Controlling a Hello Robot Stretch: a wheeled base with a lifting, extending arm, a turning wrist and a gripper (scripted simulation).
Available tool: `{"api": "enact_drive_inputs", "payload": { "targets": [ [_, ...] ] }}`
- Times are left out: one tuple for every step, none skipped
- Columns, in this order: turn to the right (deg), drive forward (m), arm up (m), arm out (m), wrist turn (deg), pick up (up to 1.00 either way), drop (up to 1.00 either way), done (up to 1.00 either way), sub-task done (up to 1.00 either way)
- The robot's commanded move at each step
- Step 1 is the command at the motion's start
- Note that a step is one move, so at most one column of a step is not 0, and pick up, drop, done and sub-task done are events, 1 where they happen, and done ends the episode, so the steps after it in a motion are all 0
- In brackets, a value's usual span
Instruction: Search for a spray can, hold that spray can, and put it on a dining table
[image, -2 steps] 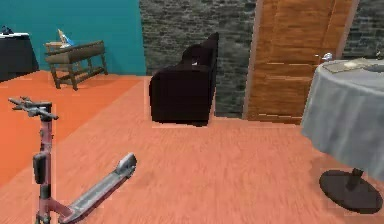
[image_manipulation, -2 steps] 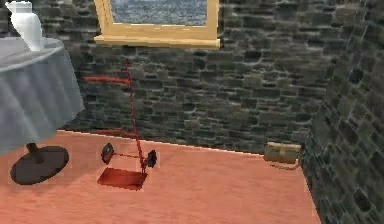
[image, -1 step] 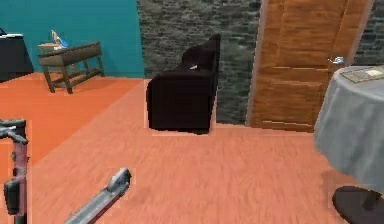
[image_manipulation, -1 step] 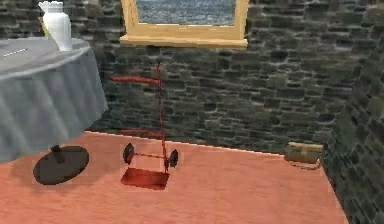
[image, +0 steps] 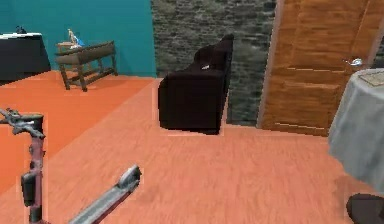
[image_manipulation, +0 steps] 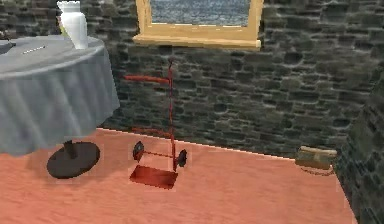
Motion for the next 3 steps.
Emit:
{"api": "enact_drive_inputs", "payload": {
  "targets": [
    [0.0,1.0,0.0,0.0,0.0,0.0,0.0,0.0,0.0],
    [-6.0,0.0,0.0,0.0,0.0,0.0,0.0,0.0,0.0],
    [0.0,0.5,0.0,0.0,0.0,0.0,0.0,0.0,0.0]
  ]
}}
